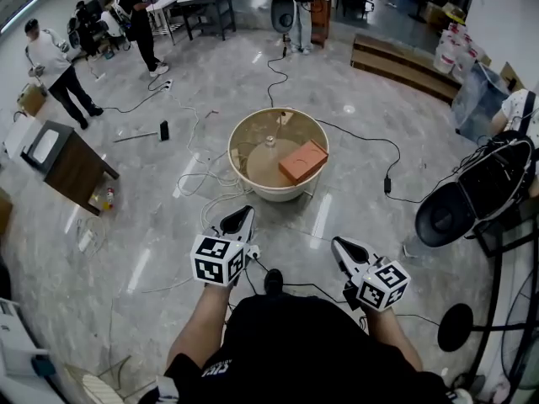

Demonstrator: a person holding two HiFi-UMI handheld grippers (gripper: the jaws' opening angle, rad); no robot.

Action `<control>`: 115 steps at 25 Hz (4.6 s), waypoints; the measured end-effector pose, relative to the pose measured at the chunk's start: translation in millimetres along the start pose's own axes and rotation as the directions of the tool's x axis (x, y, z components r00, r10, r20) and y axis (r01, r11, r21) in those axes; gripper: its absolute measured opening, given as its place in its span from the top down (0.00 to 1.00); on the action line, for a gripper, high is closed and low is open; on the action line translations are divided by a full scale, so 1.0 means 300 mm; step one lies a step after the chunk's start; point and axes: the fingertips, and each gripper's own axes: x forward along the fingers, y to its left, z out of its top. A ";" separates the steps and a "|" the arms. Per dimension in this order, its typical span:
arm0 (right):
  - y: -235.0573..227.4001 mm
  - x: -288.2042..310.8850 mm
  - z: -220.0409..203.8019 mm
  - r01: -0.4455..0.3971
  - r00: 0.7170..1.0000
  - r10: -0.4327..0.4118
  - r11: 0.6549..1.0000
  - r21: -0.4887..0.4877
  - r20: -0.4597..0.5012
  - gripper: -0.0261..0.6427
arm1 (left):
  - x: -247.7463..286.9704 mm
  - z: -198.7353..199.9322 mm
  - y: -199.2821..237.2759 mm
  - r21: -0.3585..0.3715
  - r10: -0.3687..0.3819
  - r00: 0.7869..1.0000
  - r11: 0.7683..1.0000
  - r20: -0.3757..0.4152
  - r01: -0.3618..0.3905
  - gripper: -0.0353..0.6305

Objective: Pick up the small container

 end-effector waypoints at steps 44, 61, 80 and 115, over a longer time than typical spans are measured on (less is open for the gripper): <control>-1.033 1.128 0.543 -0.220 0.953 0.226 0.974 0.051 -0.202 0.94 | 1.211 0.410 0.631 -0.130 0.099 0.990 0.985 -0.097 -0.112 0.91; -1.158 1.200 0.554 -0.289 0.924 0.284 0.957 0.018 -0.258 0.94 | 1.322 0.415 0.644 -0.142 0.186 0.979 0.970 -0.087 -0.197 0.91; -0.876 1.637 0.493 -0.310 0.886 0.269 0.949 -0.052 -0.377 0.94 | 1.172 0.240 1.068 -0.246 0.177 0.980 0.949 -0.093 -0.195 0.91; -1.346 2.240 -0.279 -0.290 0.798 0.255 0.957 0.024 -0.546 0.83 | 1.854 -0.534 1.349 -0.346 0.104 0.938 0.912 -0.330 -0.223 0.91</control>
